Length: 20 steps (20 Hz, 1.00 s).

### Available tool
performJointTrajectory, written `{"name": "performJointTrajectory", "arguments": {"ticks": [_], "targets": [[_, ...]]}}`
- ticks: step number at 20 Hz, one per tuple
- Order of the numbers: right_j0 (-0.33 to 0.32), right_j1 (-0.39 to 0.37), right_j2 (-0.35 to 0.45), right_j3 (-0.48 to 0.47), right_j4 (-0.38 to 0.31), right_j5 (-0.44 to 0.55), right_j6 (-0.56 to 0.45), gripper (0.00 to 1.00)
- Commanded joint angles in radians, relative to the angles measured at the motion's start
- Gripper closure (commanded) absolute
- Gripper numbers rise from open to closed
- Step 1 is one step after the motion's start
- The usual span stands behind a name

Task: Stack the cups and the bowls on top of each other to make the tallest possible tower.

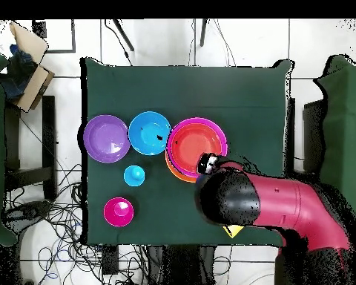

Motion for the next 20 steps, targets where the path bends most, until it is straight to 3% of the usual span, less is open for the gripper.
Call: {"name": "performJointTrajectory", "arguments": {"ticks": [1, 4, 14, 20], "targets": [[0.106, 0.074, 0.001, -0.017, -0.086, -0.011, 0.044, 0.00], [0.176, 0.121, -0.055, -0.052, -0.129, -0.045, 0.125, 0.00], [0.383, 0.239, -0.212, -0.136, -0.144, -0.131, 0.271, 0.00], [0.392, 0.345, -0.238, -0.168, -0.134, -0.239, 0.222, 0.00]]}}
